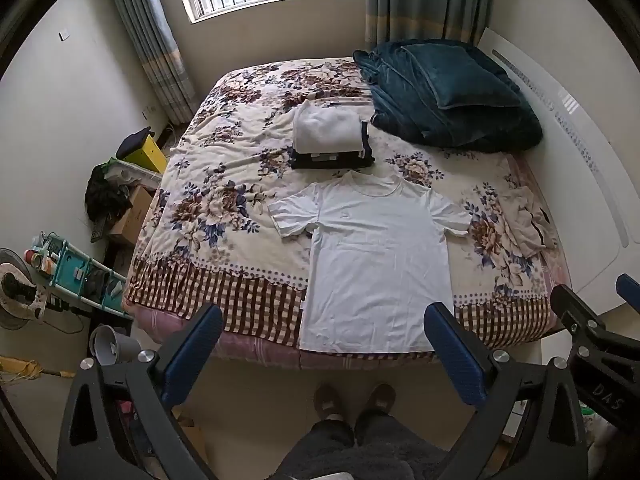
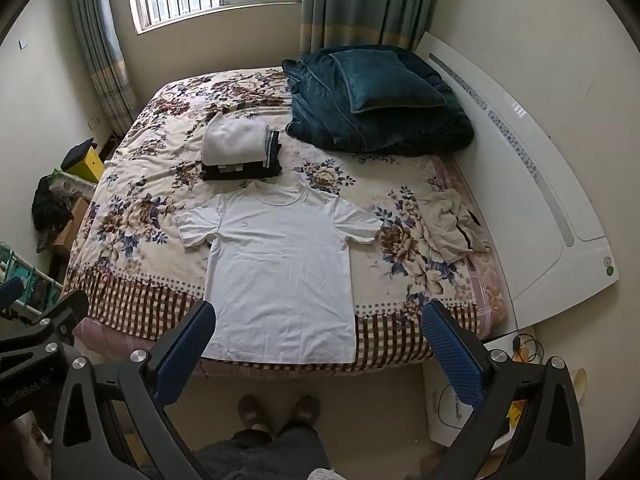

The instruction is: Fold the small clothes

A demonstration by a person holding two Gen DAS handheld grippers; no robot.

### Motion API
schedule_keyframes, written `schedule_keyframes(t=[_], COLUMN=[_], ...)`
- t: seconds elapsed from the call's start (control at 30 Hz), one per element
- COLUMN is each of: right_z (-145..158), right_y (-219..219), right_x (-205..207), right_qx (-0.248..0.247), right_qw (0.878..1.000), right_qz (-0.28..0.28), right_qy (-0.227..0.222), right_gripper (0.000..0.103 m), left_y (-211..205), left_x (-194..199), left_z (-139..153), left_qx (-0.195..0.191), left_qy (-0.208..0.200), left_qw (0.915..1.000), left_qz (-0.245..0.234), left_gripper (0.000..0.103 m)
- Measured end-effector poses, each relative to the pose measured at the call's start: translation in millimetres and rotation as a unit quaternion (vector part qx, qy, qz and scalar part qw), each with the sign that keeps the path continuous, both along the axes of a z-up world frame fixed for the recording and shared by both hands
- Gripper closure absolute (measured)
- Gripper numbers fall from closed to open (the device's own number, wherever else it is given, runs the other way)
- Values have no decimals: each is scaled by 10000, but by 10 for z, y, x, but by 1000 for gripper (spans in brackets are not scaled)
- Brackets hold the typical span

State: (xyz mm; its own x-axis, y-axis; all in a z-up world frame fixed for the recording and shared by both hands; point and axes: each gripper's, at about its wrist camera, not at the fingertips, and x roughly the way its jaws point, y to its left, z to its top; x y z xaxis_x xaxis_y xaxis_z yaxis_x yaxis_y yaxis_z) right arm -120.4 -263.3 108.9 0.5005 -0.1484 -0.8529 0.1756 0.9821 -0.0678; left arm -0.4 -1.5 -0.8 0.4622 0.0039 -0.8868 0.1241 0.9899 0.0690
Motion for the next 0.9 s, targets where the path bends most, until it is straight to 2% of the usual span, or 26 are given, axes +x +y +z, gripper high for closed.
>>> schedule_keyframes(t=[0.47,0.9], right_z=[-1,-9], right_y=[5,38], right_x=[-15,-20], right_qx=[11,-15], right_qw=[10000,10000], right_qz=[9,0], right_qy=[-4,-7], right_gripper=[0,0], left_y=[-1,-13], left_x=[238,198], left_z=[127,126], left_qx=[-6,-36], left_qy=[-16,-49], left_qw=[10000,10000], left_qz=[0,-11], left_gripper=[0,0])
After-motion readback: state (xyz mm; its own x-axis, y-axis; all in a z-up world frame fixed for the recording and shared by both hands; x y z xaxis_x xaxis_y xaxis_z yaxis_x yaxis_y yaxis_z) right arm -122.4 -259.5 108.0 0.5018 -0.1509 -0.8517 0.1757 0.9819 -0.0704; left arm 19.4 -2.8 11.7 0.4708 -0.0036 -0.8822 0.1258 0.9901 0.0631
